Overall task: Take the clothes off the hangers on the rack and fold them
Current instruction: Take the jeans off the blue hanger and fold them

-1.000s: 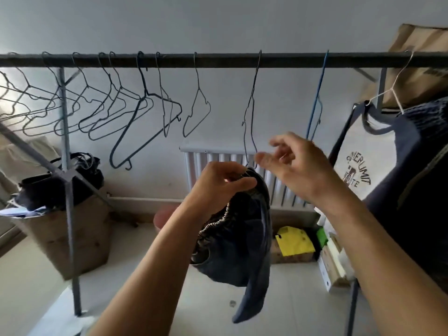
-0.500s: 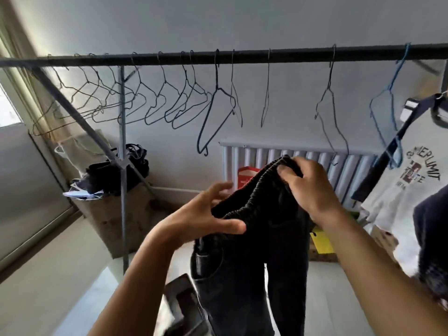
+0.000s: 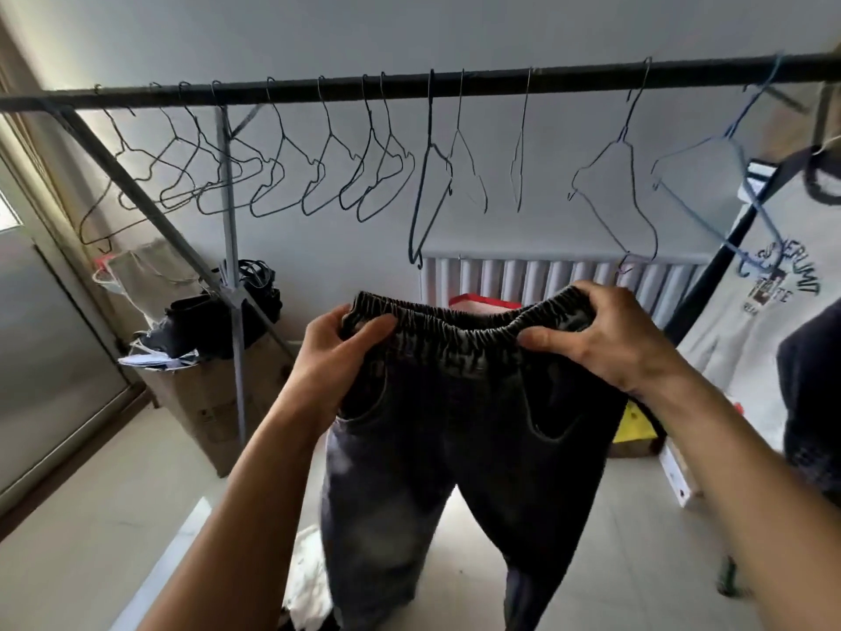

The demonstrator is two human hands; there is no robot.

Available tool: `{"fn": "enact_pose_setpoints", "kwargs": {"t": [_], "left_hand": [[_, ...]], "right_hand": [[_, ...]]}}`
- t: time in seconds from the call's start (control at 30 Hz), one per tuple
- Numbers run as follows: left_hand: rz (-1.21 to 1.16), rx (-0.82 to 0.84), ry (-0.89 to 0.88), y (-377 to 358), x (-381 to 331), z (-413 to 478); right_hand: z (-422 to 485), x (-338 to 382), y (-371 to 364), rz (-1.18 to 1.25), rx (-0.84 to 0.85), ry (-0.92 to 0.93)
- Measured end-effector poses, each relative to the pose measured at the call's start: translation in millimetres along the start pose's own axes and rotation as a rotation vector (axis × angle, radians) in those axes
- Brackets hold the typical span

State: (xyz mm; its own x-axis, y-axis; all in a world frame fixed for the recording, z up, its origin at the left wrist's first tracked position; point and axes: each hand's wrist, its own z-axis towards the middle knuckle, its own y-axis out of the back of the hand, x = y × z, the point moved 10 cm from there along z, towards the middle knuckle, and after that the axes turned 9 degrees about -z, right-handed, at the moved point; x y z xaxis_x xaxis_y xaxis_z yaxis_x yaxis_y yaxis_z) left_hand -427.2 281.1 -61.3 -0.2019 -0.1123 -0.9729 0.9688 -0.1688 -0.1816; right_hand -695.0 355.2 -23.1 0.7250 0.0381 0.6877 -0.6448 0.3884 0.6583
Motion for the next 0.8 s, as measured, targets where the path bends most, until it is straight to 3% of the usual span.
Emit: {"fn": "enact_pose_setpoints", "kwargs": {"t": [0.1,0.23,0.37,0.53,0.63,0.8], "left_hand": [[0.069,-0.048,-0.017,3,-4,-4],[0.205,-0.215,-0.038,5,1,-8],[0.414,-0.411,-0.118,-7,-9,-26],[0.419,-0.386,-0.173,-45,-10,-44],[0.371,-0.292,-0.196,-66,-3,-44],[0.319,-0.172,-0.222,-85,-7,-43]], "right_hand": [[-2,-11,9,-0.053,-0.171,-0.055],[-6,-14,3,-0.161,-0.243,-0.145],[-12,-4,-7,-0.089,-0.321,-0.161],[-16,13,-19,0.064,-0.380,-0.067],[-18,24,-29,0.162,-0.334,-0.012],[-14,31,-50,0.462,-0.042,0.012]]}}
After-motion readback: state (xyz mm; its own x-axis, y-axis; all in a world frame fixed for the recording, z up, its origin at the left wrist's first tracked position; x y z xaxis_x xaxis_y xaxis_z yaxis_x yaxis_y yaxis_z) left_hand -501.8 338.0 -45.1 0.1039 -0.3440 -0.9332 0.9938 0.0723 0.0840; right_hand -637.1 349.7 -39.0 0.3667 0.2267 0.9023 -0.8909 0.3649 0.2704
